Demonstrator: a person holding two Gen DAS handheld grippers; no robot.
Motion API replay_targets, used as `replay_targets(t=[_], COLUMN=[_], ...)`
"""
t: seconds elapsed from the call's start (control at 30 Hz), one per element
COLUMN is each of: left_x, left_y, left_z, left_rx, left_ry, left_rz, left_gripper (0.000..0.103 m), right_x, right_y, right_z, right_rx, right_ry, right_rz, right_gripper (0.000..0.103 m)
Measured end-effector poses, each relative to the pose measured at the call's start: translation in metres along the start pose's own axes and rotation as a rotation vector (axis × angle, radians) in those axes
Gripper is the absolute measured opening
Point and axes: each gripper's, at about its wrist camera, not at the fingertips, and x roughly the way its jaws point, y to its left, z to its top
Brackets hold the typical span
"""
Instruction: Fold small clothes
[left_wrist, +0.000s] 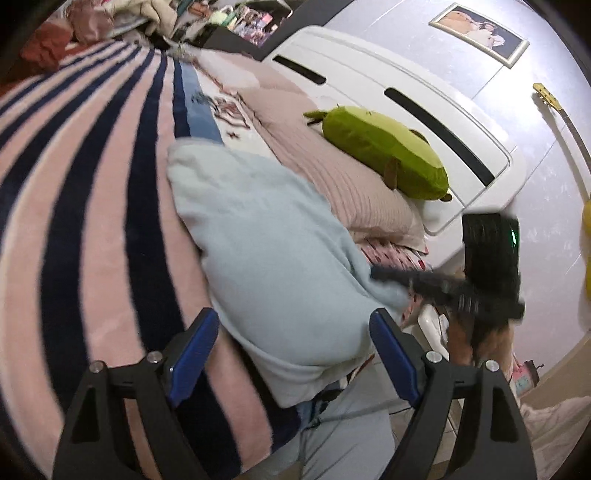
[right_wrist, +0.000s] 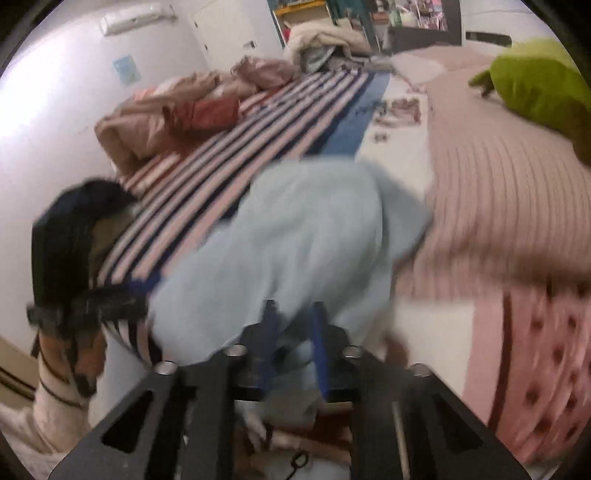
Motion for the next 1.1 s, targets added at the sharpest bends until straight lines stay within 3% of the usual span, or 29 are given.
replay_targets(t=[0.13, 0.27, 0.3, 0.37, 0.43, 0.57, 0.63, 0.7, 0.8, 0.9, 0.93, 1.0, 1.07, 1.1], left_x=[0.01, 0.009, 0.006, 0.0, -0.008, -0.011, -0.003, 0.012, 0.037, 0.056, 0.062, 0.072, 0.08, 0.083], left_y=[-0.005, -0.008, -0.009, -0.013, -0.015, -0.009, -0.002, 0.01, 0.029, 0.045, 0.048, 0.049, 0.047, 0.045], left_z=[-0.011, -0.013, -0.01, -0.002, 0.011, 0.04, 0.051, 0.061, 0.069, 0.071, 0.072, 0.073, 0.075, 0.076], left_rx=[0.017, 0.019, 0.028, 0.051, 0.072, 0.078, 0.068, 0.029, -0.025, -0.082, -0.105, -0.122, -0.129, -0.122], left_ry=[0.06, 0.072, 0.068, 0.056, 0.042, 0.038, 0.056, 0.09, 0.142, 0.173, 0.178, 0.188, 0.199, 0.197], left_rz=[-0.006, -0.008, -0.003, 0.004, 0.006, 0.039, 0.05, 0.037, 0.046, 0.008, -0.023, -0.054, -0.059, -0.047], left_gripper=[0.081, 0.081, 0.081, 0.081, 0.081, 0.081, 0.081, 0.081, 0.079, 0.068, 0.058, 0.042, 0.019, 0.017], right_x=[0.005, -0.002, -0.007, -0.024, -0.037, -0.038, -0.022, -0.002, 0.036, 0.061, 0.065, 0.07, 0.075, 0.076], right_y=[-0.013, -0.019, -0.024, -0.029, -0.039, -0.045, -0.047, -0.051, -0.059, -0.074, -0.076, -0.079, -0.081, -0.08], right_z=[-0.043, -0.045, -0.038, -0.031, -0.013, 0.02, 0.034, 0.043, 0.049, 0.044, 0.043, 0.042, 0.042, 0.042], right_rx=[0.104, 0.121, 0.133, 0.144, 0.162, 0.146, 0.157, 0.159, 0.184, 0.24, 0.248, 0.261, 0.269, 0.268], right_ry=[0.049, 0.061, 0.054, 0.006, -0.056, -0.073, -0.026, 0.04, 0.166, 0.24, 0.24, 0.24, 0.24, 0.237], right_rz=[0.045, 0.032, 0.041, 0.039, 0.039, 0.098, 0.166, 0.211, 0.18, 0.223, 0.248, 0.29, 0.308, 0.309], right_gripper=[0.009, 0.011, 0.014, 0.041, 0.057, 0.057, 0.059, 0.069, 0.07, 0.071, 0.068, 0.056, 0.038, 0.033])
